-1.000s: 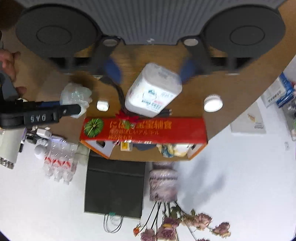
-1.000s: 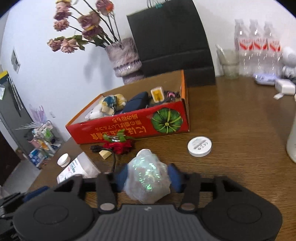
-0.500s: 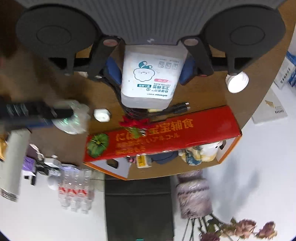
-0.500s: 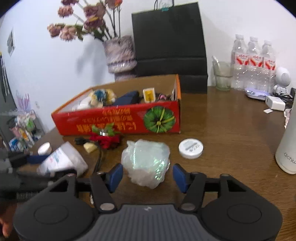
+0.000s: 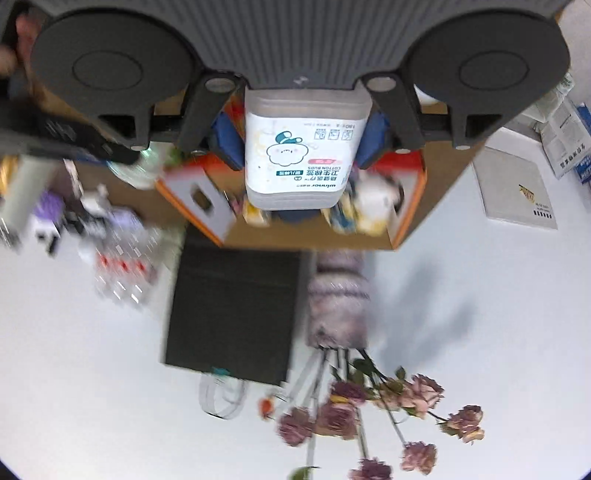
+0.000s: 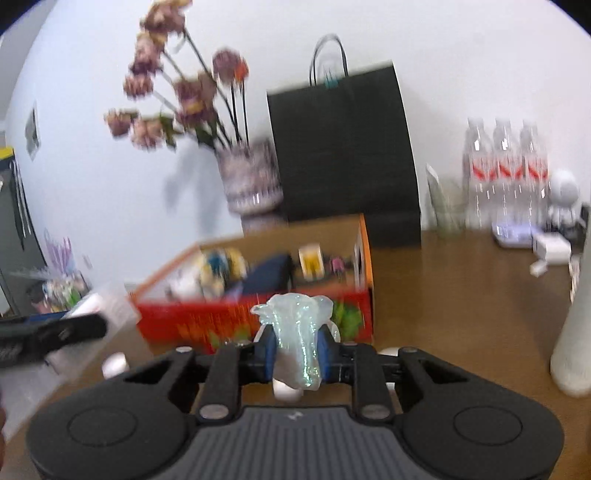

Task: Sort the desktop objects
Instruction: 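Carry swab container and plastic bag into the box and open both tools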

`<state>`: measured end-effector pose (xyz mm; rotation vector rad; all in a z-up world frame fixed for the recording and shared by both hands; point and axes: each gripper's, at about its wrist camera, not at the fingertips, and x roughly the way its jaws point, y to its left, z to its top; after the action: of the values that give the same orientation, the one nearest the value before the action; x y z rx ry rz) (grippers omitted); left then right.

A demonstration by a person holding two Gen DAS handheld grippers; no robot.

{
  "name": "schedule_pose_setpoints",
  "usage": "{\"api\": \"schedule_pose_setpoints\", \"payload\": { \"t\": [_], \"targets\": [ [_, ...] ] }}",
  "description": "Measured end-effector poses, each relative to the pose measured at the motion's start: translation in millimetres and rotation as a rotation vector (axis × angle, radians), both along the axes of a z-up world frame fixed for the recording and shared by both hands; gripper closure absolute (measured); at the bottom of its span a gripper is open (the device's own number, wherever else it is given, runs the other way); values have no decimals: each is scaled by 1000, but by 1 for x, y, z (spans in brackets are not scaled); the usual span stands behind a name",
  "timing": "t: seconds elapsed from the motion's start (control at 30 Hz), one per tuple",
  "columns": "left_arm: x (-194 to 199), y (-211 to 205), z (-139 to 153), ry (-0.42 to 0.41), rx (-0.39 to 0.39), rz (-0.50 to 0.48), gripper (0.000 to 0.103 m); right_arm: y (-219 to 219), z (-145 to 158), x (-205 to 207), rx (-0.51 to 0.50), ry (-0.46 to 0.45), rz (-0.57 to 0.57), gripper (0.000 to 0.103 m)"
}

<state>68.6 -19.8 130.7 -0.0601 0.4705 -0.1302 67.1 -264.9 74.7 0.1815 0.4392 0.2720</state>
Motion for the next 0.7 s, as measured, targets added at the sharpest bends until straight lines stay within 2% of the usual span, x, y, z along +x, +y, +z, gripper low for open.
{"api": "schedule_pose_setpoints", "payload": {
  "t": [0.1, 0.2, 0.27, 0.37, 0.43, 0.53, 0.6, 0.7],
  "targets": [
    [64, -7, 16, 58, 44, 9, 35, 4, 29, 37, -31, -6, -16, 81],
    [138, -16, 8, 179, 82, 16, 35, 11, 38, 94, -27, 64, -20, 81],
    [180, -25, -7, 228, 158, 59, 35, 22, 28, 134, -80, 121, -50, 81],
    [220, -35, -32, 295, 205, 77, 35, 38, 4, 177, -151, 233, -36, 81],
    [233, -41, -52, 339, 212, 98, 35, 46, -12, 199, -194, 308, -38, 81],
    [229, -53, -69, 311, 282, 130, 33, 52, -30, 215, -262, 359, -78, 73],
    [228, -48, -67, 311, 242, 104, 27, 56, -33, 215, -311, 325, -84, 63],
    [225, -32, -56, 357, 134, 62, 23, 52, -23, 210, -225, 334, -62, 49]
  ]
}}
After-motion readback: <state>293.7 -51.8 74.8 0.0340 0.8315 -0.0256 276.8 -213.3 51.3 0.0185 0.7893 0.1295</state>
